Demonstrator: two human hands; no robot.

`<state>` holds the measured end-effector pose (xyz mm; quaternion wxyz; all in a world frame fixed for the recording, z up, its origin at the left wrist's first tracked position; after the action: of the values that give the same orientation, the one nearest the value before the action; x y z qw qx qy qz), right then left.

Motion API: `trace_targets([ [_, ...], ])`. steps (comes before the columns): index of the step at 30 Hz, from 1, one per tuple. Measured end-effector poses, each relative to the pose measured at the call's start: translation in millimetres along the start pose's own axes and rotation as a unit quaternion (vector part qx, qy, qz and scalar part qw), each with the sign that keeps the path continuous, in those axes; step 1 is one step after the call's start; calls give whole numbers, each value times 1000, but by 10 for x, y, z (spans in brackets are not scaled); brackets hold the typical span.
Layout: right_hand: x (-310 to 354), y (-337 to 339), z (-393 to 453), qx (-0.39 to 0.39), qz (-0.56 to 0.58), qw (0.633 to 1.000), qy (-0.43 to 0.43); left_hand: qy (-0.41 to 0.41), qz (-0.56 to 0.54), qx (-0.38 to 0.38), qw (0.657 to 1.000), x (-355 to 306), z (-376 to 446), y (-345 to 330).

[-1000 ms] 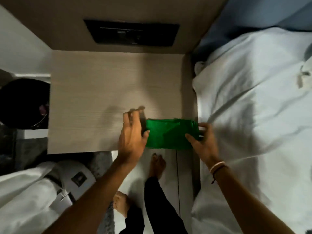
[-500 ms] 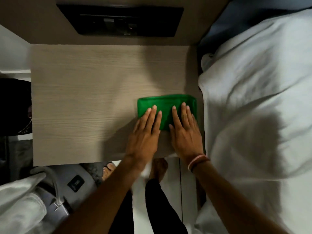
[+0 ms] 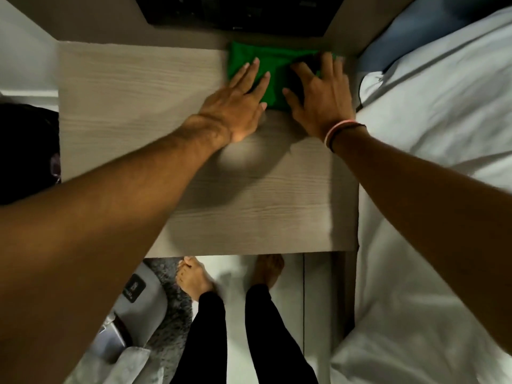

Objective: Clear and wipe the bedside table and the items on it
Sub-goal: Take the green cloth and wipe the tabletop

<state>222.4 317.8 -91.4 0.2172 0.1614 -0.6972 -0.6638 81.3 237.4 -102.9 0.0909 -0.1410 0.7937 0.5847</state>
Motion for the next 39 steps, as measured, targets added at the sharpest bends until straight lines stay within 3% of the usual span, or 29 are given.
trace_targets([
  [5,246,-88,-583,-22,19,1000,-10,-12,22,-39,999,21,-422,-147],
  [11,675,-237,-1711,-9,44,999,0,-5,29,-135,990,-79,-1775,-673],
  [19,1408,-338,-3114,66,58,996,-35,24,40,-75,996,-57,-3068,-1013],
  [23,1581,-354,-2817,47,67,995,-53,22,40,-75,996,212,-2766,-886],
  [29,1602,-420,-1377,-11,99,994,-45,-4,65,-114,991,875,-1613,-396],
  [34,1593,-386,-178,24,94,995,-31,49,55,-93,993,1321,-662,95],
  [39,1768,-430,-14,24,68,996,-48,75,54,-95,991,1415,-636,165],
])
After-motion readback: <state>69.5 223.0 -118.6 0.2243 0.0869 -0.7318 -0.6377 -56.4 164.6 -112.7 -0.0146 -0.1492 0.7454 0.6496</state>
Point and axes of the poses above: each hand's wrist, its own z-axis towards the middle knuckle, its own y-axis out of the back of the hand, x = y × z, the point moved 5 cm from there along z, towards the middle knuckle, and after that the axes turned 10 degrees about -x, right-handed, at the moved point
